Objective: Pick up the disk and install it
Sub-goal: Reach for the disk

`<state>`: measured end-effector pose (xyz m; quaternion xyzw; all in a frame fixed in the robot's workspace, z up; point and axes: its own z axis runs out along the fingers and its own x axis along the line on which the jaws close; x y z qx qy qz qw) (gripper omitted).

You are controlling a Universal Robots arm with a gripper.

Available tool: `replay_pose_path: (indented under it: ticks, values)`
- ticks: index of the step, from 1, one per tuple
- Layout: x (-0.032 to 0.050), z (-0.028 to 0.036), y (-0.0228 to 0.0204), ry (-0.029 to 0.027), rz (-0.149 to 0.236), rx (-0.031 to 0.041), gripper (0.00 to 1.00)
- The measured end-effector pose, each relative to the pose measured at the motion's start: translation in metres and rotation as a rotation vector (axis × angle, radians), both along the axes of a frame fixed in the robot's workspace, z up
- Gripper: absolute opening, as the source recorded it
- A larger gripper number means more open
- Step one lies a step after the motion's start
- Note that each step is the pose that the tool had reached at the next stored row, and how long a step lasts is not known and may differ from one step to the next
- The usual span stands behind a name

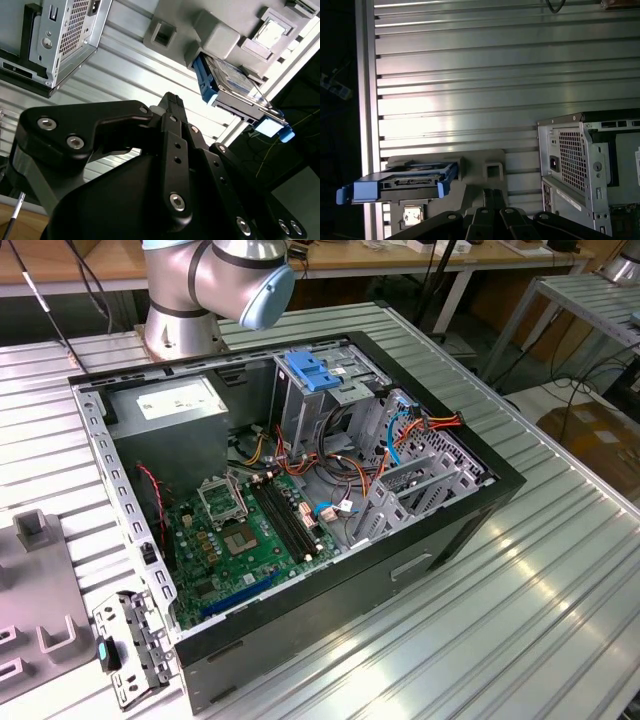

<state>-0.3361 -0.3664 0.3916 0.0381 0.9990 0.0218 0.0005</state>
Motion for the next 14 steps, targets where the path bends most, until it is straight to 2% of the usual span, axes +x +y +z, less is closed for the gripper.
replay_pose_path:
  ticks: [14]
  values:
    - [-0.0084,0.0000,0.0014,0.0000,0.000,0.0000,0.11]
